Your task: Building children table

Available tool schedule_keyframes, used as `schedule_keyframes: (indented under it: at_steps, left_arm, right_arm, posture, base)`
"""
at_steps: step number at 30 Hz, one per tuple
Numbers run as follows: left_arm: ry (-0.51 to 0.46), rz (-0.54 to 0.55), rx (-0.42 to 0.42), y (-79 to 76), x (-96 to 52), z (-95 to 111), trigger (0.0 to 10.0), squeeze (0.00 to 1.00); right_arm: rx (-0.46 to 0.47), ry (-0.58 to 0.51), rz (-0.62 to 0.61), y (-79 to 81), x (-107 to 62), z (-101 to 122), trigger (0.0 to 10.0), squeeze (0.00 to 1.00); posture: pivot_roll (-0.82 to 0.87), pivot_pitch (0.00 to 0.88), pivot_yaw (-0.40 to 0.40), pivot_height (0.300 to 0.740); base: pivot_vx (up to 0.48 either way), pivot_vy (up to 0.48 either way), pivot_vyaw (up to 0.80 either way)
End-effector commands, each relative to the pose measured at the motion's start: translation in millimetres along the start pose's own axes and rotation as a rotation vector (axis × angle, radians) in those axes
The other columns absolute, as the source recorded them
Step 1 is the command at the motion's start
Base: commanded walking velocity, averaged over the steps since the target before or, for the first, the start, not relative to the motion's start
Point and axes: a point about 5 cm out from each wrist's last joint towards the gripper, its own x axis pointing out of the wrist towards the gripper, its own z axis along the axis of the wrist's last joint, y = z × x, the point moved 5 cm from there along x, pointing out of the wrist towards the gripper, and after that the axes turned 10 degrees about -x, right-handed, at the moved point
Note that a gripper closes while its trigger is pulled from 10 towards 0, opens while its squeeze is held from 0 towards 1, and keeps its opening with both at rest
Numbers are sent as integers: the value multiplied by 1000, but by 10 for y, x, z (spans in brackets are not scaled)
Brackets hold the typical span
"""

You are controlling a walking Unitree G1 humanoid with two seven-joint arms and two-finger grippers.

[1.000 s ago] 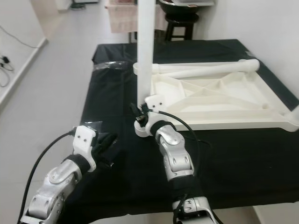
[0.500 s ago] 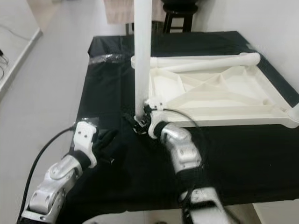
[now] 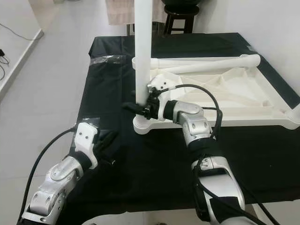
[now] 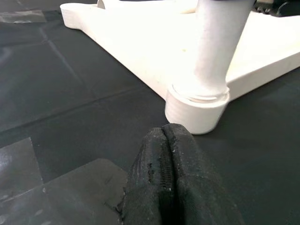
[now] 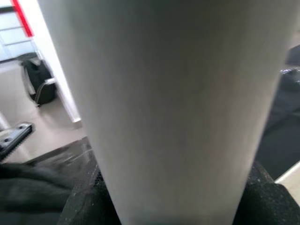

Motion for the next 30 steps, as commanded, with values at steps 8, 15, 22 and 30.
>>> schedule_keyframes:
  at_steps: [8,15,22,30]
  left_arm:
    - [13,3,-8,5,-21,-44,10000,0]
    - [17,2,-6,32,-39,-38,10000,0]
    - [20,2,4,52,-30,-33,10000,0]
    - [11,19,7,66,-38,-18,10000,0]
  right_arm:
    - [78,-36,-31,78,-20,-147,0,0]
    - [183,163,-653,100,-154,-639,0,0]
    - [48,208,-677,272,-97,-621,0,0]
    - [84,198,-621,320,-12,-626,2510,0]
  posture:
    - [2,116,-8,740]
    - [-5,121,-10,740]
    - [14,115,-20,740]
    - [1,120,-9,740]
  base:
    - [0,0,0]
    - [0,0,0]
    - [0,0,0]
    - [0,0,0]
